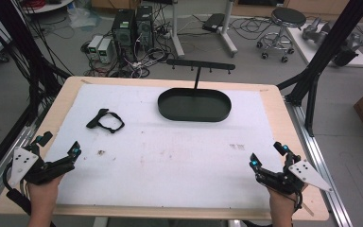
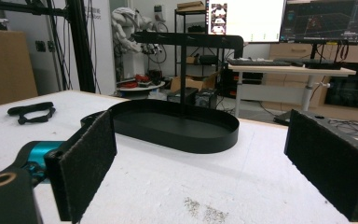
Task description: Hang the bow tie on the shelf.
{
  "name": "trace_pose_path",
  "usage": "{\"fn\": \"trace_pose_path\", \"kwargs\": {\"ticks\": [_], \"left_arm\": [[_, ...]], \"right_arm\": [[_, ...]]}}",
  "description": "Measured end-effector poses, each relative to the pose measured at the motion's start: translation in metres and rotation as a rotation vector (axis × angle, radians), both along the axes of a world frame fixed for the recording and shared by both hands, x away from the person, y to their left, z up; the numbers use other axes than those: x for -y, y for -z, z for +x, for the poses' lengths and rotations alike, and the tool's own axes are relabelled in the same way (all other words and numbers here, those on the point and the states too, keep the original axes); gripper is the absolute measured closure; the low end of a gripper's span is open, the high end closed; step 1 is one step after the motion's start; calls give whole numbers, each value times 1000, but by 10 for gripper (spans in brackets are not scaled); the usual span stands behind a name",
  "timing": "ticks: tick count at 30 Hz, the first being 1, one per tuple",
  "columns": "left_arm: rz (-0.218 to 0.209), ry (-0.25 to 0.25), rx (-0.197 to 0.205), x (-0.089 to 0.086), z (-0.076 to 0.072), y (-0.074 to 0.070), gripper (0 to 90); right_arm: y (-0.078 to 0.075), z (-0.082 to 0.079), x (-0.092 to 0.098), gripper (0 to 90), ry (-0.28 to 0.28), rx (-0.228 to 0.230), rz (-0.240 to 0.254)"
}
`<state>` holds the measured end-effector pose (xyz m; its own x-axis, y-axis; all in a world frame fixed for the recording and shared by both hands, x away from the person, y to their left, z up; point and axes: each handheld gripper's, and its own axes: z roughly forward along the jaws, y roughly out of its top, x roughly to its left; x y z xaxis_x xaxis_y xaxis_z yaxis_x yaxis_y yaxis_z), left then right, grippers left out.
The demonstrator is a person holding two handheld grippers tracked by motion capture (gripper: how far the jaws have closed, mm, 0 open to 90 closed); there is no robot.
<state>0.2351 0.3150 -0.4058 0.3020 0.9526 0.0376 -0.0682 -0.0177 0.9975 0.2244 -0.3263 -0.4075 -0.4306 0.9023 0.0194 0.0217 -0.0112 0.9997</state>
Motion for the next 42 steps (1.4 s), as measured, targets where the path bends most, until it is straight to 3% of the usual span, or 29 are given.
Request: {"fn": "trace_pose_path", "kwargs": {"ticks": [13, 19, 27, 32, 33, 36, 39, 42], "left_arm": [[-6, 20, -18, 0, 3, -1, 72], [-16, 58, -53, 0, 10, -8, 72], [22, 142, -102, 11, 30, -10, 74], [102, 205, -169, 25, 54, -13, 74], [102, 205, -169, 25, 54, -13, 74], [126, 240, -228, 34, 73, -17, 74], [139, 256, -255, 40, 82, -18, 75], [160, 272, -316, 48, 98, -15, 91]], "right_arm": [[0, 0, -1, 80, -3, 2, -7], [-2, -5, 2, 80, 2, 16, 23], [-3, -8, 5, 80, -3, 23, 33], [-2, -7, 4, 80, -23, 24, 35], [-2, -7, 4, 80, -23, 24, 35], [-2, -7, 3, 79, -29, 20, 36], [-2, -7, 3, 79, -35, 20, 37], [-1, -6, 2, 79, -41, 18, 38]]}}
